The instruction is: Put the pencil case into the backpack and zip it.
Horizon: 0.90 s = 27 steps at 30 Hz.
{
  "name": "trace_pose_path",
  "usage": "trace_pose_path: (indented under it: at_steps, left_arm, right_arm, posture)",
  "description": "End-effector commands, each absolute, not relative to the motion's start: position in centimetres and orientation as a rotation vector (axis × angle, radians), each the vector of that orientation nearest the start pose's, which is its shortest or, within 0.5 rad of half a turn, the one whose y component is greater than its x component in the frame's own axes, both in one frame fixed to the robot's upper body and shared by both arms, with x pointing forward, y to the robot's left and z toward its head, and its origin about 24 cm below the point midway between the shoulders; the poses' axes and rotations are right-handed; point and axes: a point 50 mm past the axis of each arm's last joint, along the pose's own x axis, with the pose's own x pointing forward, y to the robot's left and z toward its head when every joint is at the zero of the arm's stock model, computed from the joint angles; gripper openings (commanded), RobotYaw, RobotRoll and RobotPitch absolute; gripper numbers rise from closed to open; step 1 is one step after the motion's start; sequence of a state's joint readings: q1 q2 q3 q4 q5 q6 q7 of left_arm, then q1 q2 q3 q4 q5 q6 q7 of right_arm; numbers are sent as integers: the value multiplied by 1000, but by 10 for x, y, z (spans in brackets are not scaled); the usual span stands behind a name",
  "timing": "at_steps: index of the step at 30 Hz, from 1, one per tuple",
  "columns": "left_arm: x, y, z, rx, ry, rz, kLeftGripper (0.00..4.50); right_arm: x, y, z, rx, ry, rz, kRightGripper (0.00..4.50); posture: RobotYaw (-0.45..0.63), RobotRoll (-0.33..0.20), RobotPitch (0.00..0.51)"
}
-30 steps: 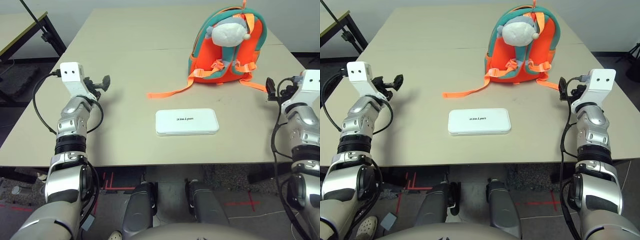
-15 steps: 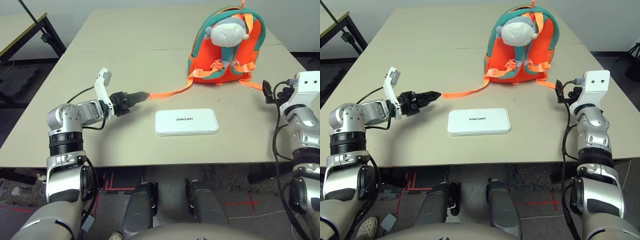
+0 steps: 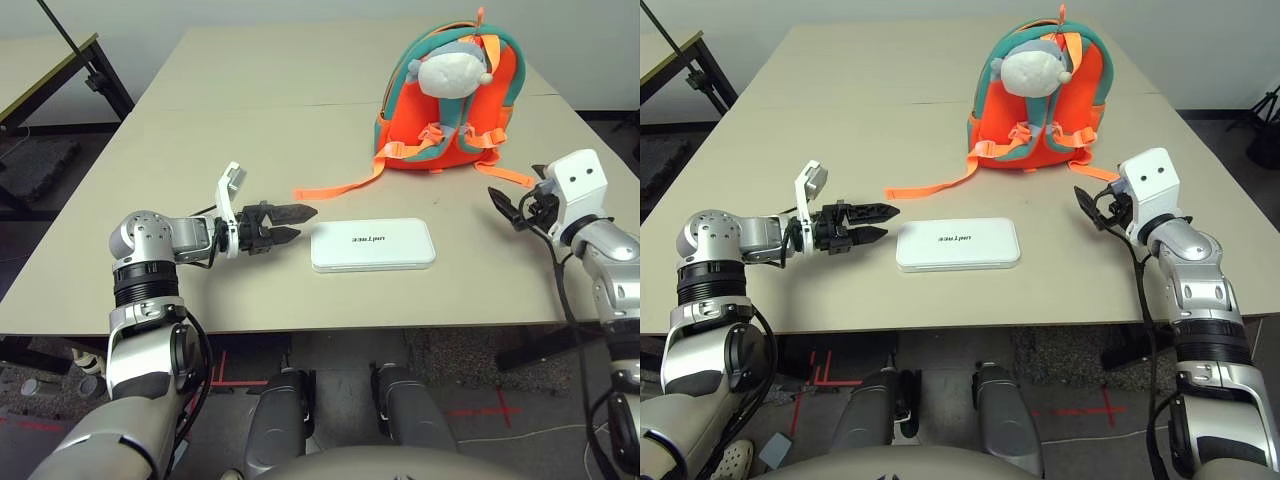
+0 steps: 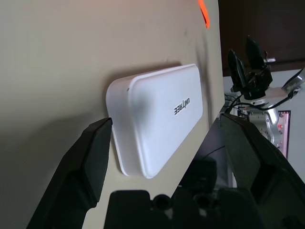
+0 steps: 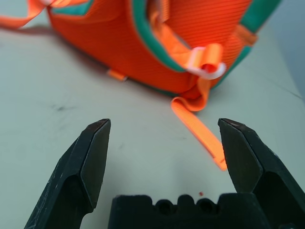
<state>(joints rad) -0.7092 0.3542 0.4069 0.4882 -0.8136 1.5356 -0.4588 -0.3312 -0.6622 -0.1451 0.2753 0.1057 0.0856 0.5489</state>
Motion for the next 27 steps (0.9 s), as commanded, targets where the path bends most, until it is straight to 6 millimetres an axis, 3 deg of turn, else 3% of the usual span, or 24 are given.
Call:
trace_pose_path:
  at_steps: [1,14,16,26,27]
  left_arm:
    - [316,176,98,-926,936,-711,4500]
    - [314,168,88,-959,1008,-719,4500]
    - [313,167,87,-959,1011,-721,4500]
    - [313,166,84,-953,1022,-721,4500]
    - [312,166,84,-951,1024,-721,4500]
  right_arm:
    - [300,-282,120,-519,132,337,4463]
    - [293,-270,111,-605,227,504,4463]
    - [292,-267,110,-611,235,537,3909]
    - [282,-239,100,-605,319,795,33]
    - [281,-236,99,-604,328,817,33]
  posture:
    - [-201,0,95]
    - [-196,0,100]
    - [-194,0,101]
    - [-194,0,106]
    - [-194,0,107]
